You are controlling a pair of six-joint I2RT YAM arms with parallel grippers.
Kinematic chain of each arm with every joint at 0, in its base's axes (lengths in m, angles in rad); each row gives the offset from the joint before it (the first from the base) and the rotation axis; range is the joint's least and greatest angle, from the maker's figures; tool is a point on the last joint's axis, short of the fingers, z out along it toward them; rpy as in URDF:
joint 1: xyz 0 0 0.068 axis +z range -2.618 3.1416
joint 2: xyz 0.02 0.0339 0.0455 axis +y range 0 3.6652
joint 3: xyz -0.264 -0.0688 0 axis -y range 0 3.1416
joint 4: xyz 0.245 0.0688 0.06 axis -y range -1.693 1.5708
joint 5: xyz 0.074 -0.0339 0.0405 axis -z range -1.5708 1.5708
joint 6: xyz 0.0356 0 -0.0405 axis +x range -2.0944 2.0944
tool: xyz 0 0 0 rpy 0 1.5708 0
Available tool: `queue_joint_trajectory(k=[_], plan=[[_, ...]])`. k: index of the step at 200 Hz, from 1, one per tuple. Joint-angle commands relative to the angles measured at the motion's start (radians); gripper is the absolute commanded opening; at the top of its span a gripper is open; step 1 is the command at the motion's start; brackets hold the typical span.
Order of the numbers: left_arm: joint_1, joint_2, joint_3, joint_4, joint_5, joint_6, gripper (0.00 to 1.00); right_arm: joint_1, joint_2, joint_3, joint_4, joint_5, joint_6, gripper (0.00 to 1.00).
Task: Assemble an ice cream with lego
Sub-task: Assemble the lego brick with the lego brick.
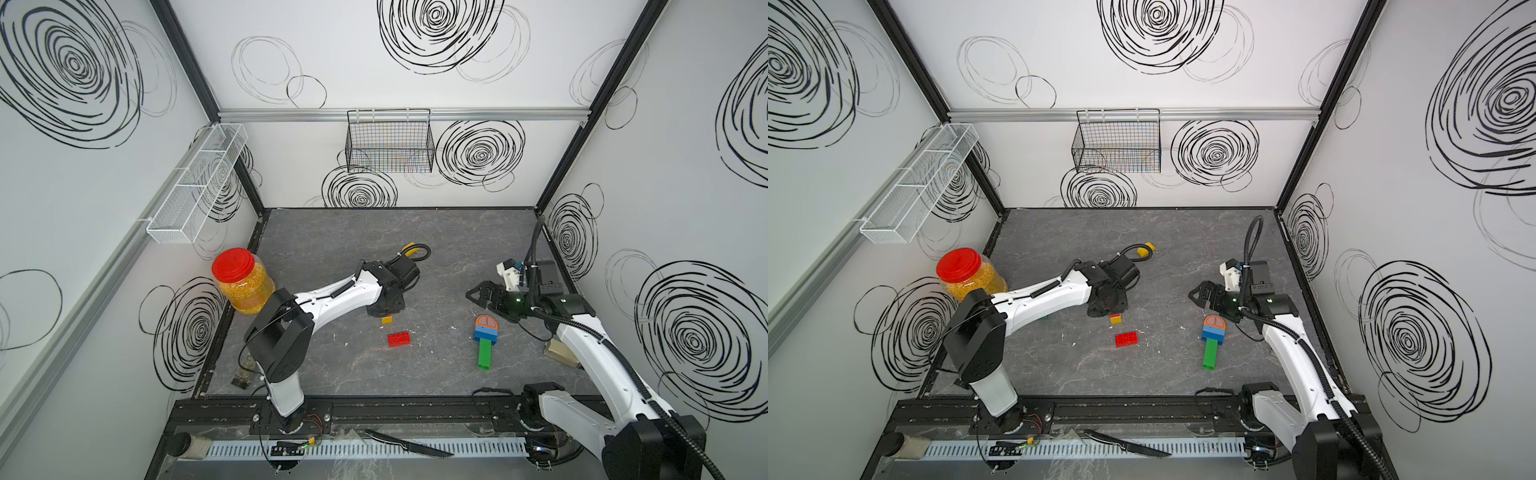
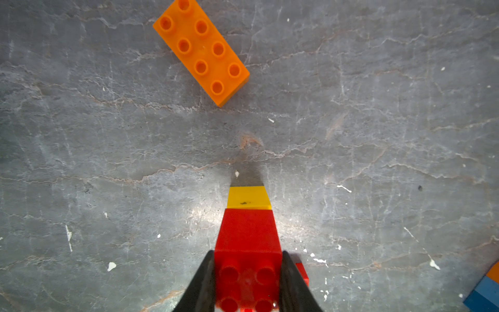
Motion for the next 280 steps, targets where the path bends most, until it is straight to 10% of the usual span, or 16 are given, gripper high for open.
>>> queue_joint_trajectory(k=[1,254,280], plan=[[0.000,0.040,-0.001,-0.030,-0.018,-0.028,0.13,-0.007,-0.008,0.007,-0.021,-0.008,-0.011,1.00],[-0.012,0.151,-0.038,-0.003,0.026,0.182,0.00,-0.011,-0.016,0.049,-0.055,0.003,-0.023,1.00],[-0.007,0.136,-0.027,-0.015,0.019,0.184,0.14,-0.011,-0.011,0.054,-0.051,0.002,-0.021,1.00]])
